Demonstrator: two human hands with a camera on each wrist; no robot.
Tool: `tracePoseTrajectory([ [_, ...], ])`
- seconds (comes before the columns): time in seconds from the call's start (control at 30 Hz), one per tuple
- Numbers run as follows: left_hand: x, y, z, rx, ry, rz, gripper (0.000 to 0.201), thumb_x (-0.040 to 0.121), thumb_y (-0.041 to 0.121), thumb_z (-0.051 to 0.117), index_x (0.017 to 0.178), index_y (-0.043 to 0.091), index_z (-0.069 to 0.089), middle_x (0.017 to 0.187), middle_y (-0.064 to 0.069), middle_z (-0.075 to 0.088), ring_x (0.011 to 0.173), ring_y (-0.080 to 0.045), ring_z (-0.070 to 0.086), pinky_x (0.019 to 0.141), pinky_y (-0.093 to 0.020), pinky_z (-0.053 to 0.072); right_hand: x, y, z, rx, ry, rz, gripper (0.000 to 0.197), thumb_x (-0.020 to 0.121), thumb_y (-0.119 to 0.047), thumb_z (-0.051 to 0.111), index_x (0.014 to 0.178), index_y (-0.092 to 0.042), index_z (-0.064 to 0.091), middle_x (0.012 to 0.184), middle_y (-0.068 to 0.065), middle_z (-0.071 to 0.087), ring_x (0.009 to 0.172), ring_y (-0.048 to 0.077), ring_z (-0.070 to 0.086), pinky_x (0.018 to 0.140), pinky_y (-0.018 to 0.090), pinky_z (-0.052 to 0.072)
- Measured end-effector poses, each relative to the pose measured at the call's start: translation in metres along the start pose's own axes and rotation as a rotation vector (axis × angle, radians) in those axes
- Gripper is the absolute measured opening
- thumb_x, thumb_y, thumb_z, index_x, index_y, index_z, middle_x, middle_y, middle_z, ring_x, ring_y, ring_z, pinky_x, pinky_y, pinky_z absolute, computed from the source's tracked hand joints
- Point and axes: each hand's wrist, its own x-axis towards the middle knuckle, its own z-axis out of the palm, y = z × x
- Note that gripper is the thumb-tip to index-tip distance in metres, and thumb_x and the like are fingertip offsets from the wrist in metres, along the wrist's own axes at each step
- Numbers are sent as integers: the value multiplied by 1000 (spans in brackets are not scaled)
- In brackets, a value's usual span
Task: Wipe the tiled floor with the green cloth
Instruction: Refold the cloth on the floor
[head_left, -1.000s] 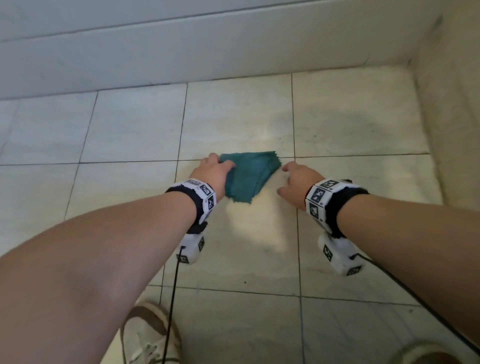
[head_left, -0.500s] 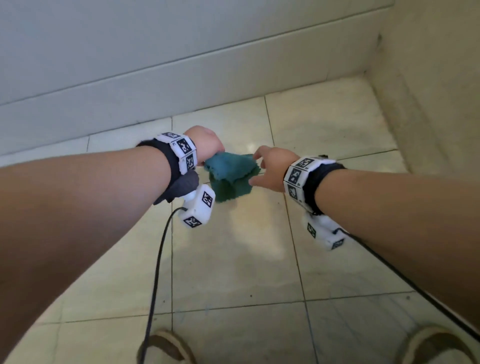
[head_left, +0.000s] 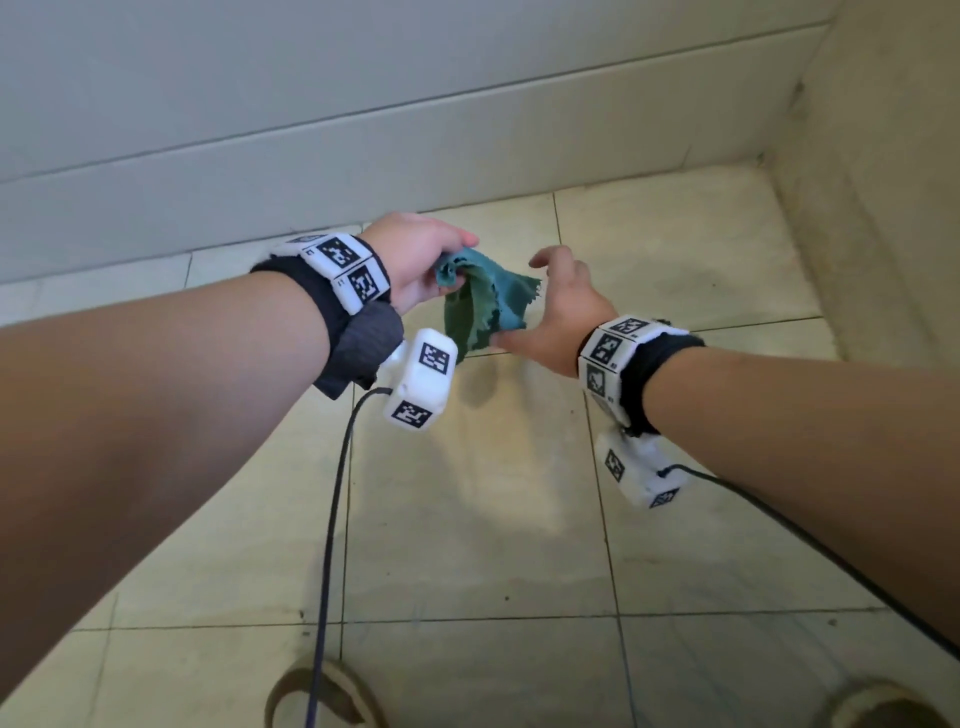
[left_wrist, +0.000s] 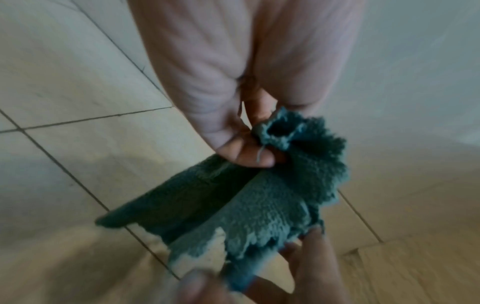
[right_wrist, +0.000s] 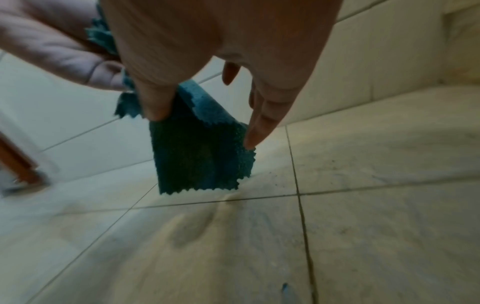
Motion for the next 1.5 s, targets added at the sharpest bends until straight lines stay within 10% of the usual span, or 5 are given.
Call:
tracePoseTrajectory([
  [0.33,6,12,12,-183,-132,4,49,81,-25,26,109,-6,61,117,-22,55,97,-26,63,72,-23,59,7,-22,11,9,190,-3,34,94,-34,57,122,-18,51,115,4,50,90,25,58,74,31,42],
  [0.53,25,3,-3,610,97,328,25,78,3,74,103,9,72,87,-4,70,82,-19,65,81,-30,55,16,-20,-10,-27,289,-53,12,94,-24,51,102,-16,57,100,4,59,82,26,56,69,33,44],
  [0.8,19,-2,-3,845,187,597,25,89,0,53,97,14,72,102,-2,55,94,-20,52,84,-21,37,14,-19,-35,-95,262,-183,29,91,-25,55,119,-18,59,105,2,67,93,25,62,82,39,53],
  [1.13,-26,-117,-21,1243,-345,120,21,91,21,58,99,5,69,98,-13,67,93,-30,61,81,-37,49,-25,17,33,-469,-467,-286,9,90,-25,59,94,-23,51,74,-6,50,76,24,52,64,28,37],
  [1.5,-1,-153,-24,807,57,6,44,103,39,44,100,0,65,92,-16,69,84,-34,66,77,-39,54,-4,16,53,-217,-236,-66,28,97,-22,53,124,-13,56,111,8,64,98,29,58,75,26,39],
])
